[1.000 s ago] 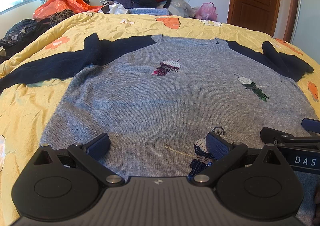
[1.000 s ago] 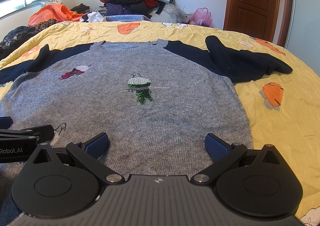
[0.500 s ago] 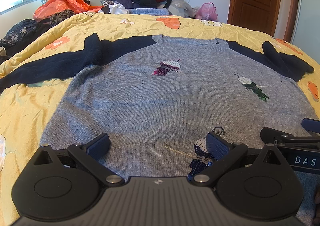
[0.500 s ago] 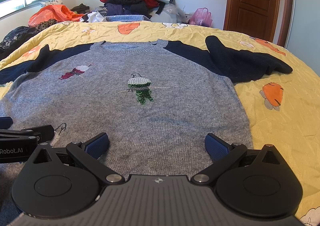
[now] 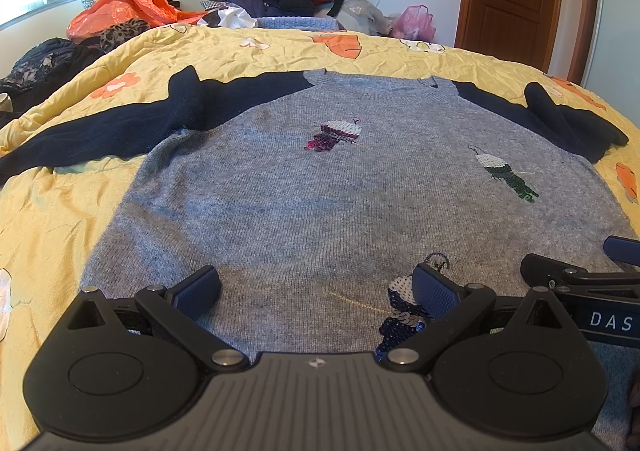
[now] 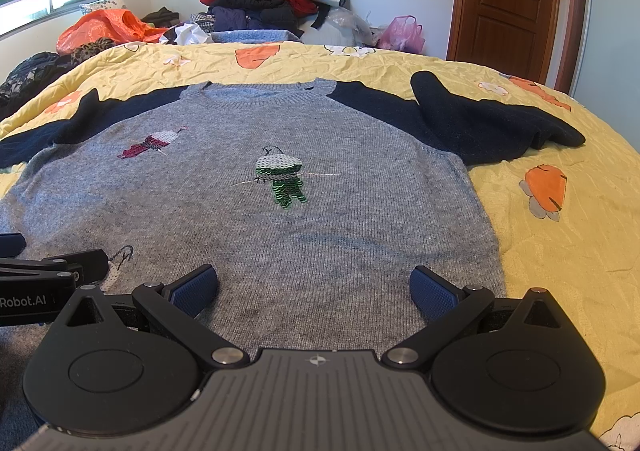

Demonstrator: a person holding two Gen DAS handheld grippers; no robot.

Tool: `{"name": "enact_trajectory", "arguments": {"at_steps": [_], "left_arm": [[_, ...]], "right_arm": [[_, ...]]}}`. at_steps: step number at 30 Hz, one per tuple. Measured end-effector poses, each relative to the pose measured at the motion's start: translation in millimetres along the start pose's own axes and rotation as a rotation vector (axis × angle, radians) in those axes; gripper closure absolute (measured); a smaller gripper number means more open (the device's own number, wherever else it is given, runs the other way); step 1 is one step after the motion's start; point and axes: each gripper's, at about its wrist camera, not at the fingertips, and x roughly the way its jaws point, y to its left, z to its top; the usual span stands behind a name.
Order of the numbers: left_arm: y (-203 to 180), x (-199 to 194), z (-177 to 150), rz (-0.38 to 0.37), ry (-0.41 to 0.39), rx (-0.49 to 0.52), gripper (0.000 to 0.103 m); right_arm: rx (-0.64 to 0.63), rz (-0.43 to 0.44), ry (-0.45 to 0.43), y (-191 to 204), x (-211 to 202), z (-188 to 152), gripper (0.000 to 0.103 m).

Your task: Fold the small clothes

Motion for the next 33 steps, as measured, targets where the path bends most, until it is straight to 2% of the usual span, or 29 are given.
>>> {"name": "enact_trajectory", "arguments": {"at_steps": [27,30,33], "left_arm": [[0,0,0,0.000,0.000,0.001,0.000],[0,0,0,0.000,-0.001,0.001,0.000],[0,0,0,0.001,-0.001,0.001,0.000]], "right_arm": [[-0.003,0.006,0.004,0,0,0,0.000],[0.007,0.098,0.015,-9,-7,5,0.000],[0.150,0.233,0.003,-42,-10,18,0.000]]}}
